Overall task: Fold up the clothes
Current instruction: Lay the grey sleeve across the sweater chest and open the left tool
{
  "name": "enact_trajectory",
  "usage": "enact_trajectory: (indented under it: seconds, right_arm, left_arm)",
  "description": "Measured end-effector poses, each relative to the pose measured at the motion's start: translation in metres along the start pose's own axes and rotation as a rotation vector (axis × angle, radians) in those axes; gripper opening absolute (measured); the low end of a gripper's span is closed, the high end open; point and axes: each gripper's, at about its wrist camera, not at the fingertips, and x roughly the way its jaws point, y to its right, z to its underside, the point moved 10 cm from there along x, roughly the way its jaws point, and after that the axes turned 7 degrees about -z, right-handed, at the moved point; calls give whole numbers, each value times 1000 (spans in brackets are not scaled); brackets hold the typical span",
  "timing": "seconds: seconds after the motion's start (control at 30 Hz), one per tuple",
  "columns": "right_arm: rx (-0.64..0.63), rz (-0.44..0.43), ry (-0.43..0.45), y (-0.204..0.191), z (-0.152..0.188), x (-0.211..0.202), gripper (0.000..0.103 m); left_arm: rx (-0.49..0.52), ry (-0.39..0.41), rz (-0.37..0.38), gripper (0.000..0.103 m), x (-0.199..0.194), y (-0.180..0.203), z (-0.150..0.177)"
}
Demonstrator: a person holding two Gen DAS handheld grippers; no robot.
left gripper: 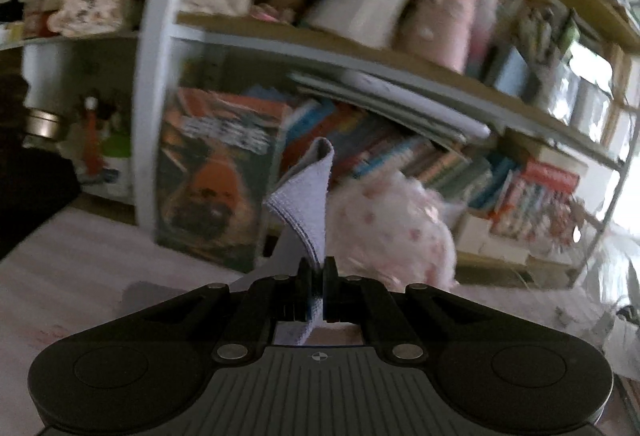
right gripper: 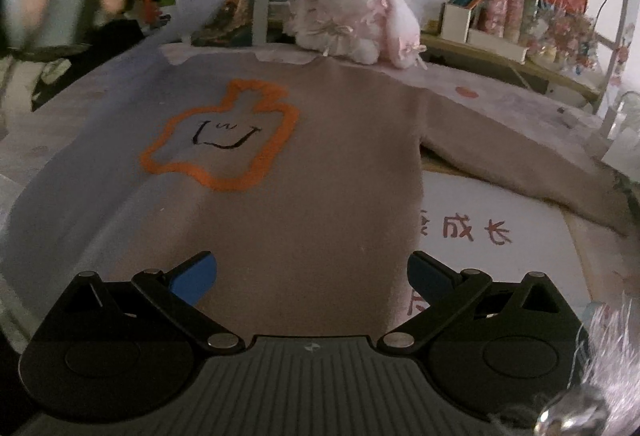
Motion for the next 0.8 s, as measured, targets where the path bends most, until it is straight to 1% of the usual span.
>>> enact_trajectory:
  seconds: [0.13, 0.27, 0.3, 0.33, 0.37, 0.43, 0.47, 0.5, 0.53, 0.57, 0.6, 0.63, 0.7, 0.8]
  right_arm:
    - [17, -42, -12, 6, 4, -2, 102]
    - [48, -44, -26, 17, 8, -5, 102]
    - [56, -43, -28, 19, 9, -5, 102]
    - [63, -42, -29, 21, 10, -6, 102]
    - [71, -41, -31, 23, 11, -6, 102]
    - [80, -43, -36, 25, 12, -7, 102]
    - [84, -44, -38, 27, 13, -7, 102]
    - [87, -46, -40, 28, 13, -6, 102]
    - [87, -48, -42, 28, 13, -6, 102]
    - [87, -50, -43, 28, 13, -6, 102]
    - [86, -53, -43, 28, 13, -6, 102]
    - [87, -56, -43, 28, 13, -6, 102]
    - [89, -68, -45, 27, 12, -5, 102]
    - [88, -90, -49, 25, 13, -2, 102]
  left_arm:
    - [43, -46, 5, 3, 14, 32, 23]
    - [90, -101, 5, 3, 26, 54, 48]
    - [107, -118, 3, 4, 29, 58, 55]
    - [122, -157, 4, 5, 35, 62, 63]
    - [137, -201, 5, 10, 41, 67, 72]
    - [165, -288, 6, 23, 52, 75, 90]
    - [177, -322, 11, 40, 54, 79, 96]
    - [188, -354, 17, 52, 55, 83, 103]
    - [198, -357, 35, 53, 50, 88, 105]
    - [202, -342, 70, 56, 43, 94, 104]
    - [205, -325, 107, 65, 35, 99, 103]
    - [205, -306, 140, 68, 26, 101, 100]
    - [205, -267, 202, 72, 5, 104, 94]
    - [224, -209, 180, 73, -21, 80, 89]
